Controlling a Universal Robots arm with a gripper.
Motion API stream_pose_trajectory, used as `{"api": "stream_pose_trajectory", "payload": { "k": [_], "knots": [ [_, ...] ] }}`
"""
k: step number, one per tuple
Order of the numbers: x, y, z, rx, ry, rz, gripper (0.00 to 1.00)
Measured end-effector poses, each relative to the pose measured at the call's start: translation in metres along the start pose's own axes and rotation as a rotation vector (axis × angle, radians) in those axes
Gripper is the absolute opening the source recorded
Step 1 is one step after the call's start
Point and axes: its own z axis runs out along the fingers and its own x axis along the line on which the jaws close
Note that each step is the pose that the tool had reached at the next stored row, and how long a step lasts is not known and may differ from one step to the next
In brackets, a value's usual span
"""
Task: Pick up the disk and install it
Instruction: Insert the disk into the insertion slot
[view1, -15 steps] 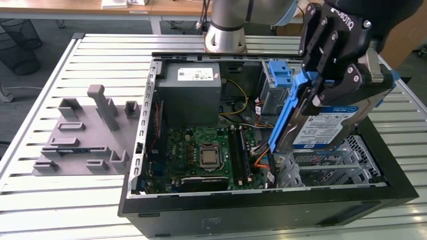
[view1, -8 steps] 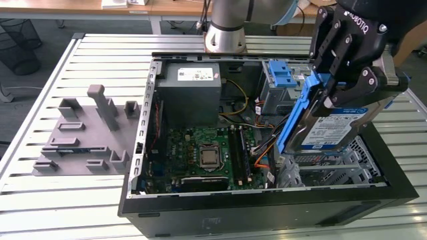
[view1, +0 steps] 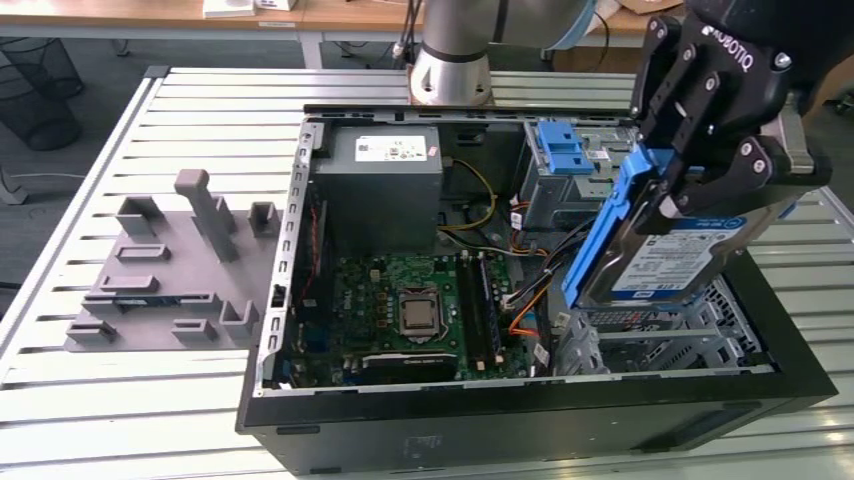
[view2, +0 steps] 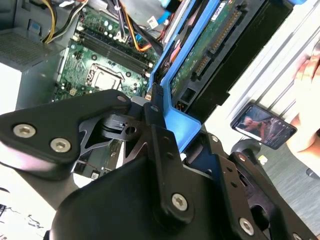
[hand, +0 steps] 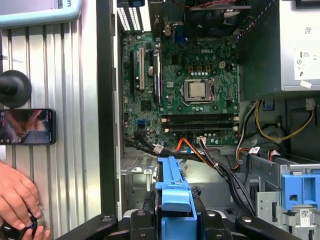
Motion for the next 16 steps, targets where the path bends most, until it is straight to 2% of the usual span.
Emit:
{"api": "stream_pose_trajectory", "payload": {
  "k": [3, 11, 16],
  "knots": [
    [-0.0004, -0.0065, 0.0009, -0.0003, 0.0, 0.0, 0.37],
    [-0.0005, -0.0105, 0.0053, -0.0003, 0.0, -0.003, 0.37],
    [-0.0006, -0.0157, 0.0084, -0.0003, 0.0001, -0.003, 0.37]
  ]
}}
